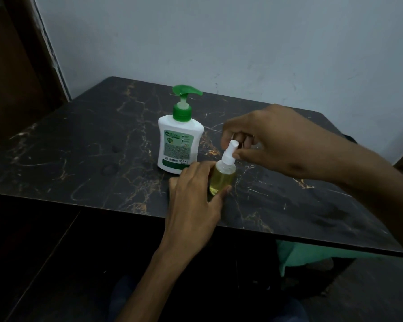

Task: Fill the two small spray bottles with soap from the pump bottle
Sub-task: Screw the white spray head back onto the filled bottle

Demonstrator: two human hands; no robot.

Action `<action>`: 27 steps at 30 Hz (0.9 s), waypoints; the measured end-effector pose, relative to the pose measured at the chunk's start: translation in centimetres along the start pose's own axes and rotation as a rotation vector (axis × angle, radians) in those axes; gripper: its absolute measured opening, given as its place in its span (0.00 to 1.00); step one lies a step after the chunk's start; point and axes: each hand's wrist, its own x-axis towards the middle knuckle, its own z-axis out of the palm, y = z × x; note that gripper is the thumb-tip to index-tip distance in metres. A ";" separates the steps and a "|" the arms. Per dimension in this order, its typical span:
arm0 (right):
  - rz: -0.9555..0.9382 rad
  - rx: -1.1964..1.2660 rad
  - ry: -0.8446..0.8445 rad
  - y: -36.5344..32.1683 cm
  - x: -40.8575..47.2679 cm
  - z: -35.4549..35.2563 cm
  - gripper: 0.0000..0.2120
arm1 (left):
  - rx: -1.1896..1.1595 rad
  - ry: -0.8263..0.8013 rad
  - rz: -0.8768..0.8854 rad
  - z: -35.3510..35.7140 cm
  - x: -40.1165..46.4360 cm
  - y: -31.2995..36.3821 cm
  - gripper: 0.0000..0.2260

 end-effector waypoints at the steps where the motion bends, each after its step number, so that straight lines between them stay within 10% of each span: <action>1: 0.001 -0.012 -0.018 -0.1 0.1 -0.1 0.09 | 0.003 0.000 -0.001 0.0 0.0 0.0 0.17; 27: 0.094 -0.310 -0.004 -1.2 1.1 0.8 0.28 | 0.009 -0.001 0.024 -0.2 -0.1 0.2 0.16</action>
